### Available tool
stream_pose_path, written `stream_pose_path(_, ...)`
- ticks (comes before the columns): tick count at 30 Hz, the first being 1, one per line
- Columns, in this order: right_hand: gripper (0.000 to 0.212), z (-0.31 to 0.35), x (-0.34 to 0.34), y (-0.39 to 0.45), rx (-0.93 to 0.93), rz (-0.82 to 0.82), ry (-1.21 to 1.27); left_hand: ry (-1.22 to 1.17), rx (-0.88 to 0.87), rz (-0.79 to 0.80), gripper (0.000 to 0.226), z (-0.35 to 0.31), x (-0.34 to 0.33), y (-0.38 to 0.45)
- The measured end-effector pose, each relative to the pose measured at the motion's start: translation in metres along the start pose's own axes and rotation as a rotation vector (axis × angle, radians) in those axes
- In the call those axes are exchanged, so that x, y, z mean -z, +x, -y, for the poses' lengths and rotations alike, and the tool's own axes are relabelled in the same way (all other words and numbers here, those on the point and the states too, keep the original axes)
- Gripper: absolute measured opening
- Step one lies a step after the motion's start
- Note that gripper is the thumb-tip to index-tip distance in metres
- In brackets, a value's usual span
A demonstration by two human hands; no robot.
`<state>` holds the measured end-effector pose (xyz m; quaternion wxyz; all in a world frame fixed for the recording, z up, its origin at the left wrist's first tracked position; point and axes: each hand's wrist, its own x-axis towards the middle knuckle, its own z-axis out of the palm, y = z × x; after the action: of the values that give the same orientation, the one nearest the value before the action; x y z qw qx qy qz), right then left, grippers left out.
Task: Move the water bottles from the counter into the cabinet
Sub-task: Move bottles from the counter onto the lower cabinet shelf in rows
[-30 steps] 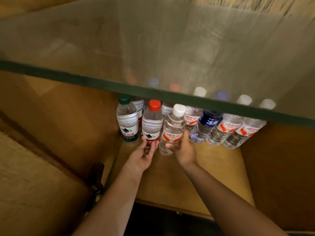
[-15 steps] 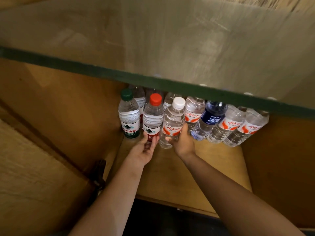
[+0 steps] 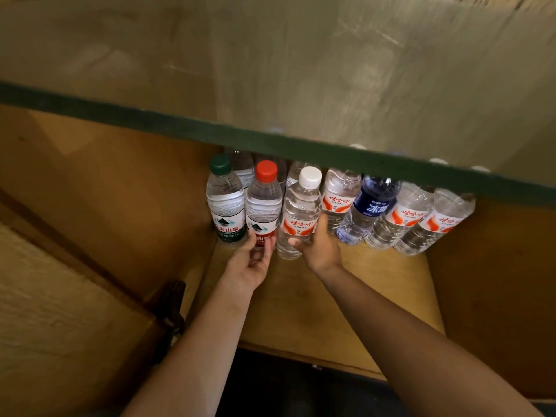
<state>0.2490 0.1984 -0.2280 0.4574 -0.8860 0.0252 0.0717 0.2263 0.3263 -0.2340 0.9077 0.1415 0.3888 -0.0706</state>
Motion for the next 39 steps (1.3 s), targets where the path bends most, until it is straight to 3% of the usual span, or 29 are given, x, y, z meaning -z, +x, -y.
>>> stream_pose_path(3, 0.065, 0.000, 0.001, -0.001, 0.009, 0.002, -0.006, -0.015, -0.032, -0.010, 0.047, 0.001, -0.003, 0.002)
stream_pose_path(13, 0.061, -0.001, -0.003, -0.001, -0.023, -0.031, -0.062, 0.183, -0.025, -0.097, 0.037, 0.002, -0.012, 0.003)
stream_pose_path(20, 0.069, -0.001, -0.009, -0.003, -0.007, -0.049, -0.055, 0.093, -0.024, -0.090, 0.015, -0.002, -0.015, 0.005)
stream_pose_path(26, 0.068, -0.002, -0.010, -0.005, -0.011, -0.051, -0.029, 0.041, -0.051, -0.077, 0.035, 0.001, -0.014, 0.004)
stream_pose_path(33, 0.069, -0.005, -0.005, 0.001, -0.001, -0.013, -0.049, -0.009, -0.055, -0.047, 0.040, 0.002, -0.013, -0.001)
stream_pose_path(36, 0.075, -0.009, -0.004, 0.001, -0.008, 0.039, 0.024, 0.033, -0.049, -0.014, 0.033, 0.005, -0.007, -0.008)
stream_pose_path(39, 0.084, -0.016, 0.002, -0.011, -0.028, 0.108, 0.221, 0.232, -0.020, -0.033, 0.022, 0.014, 0.005, -0.019)
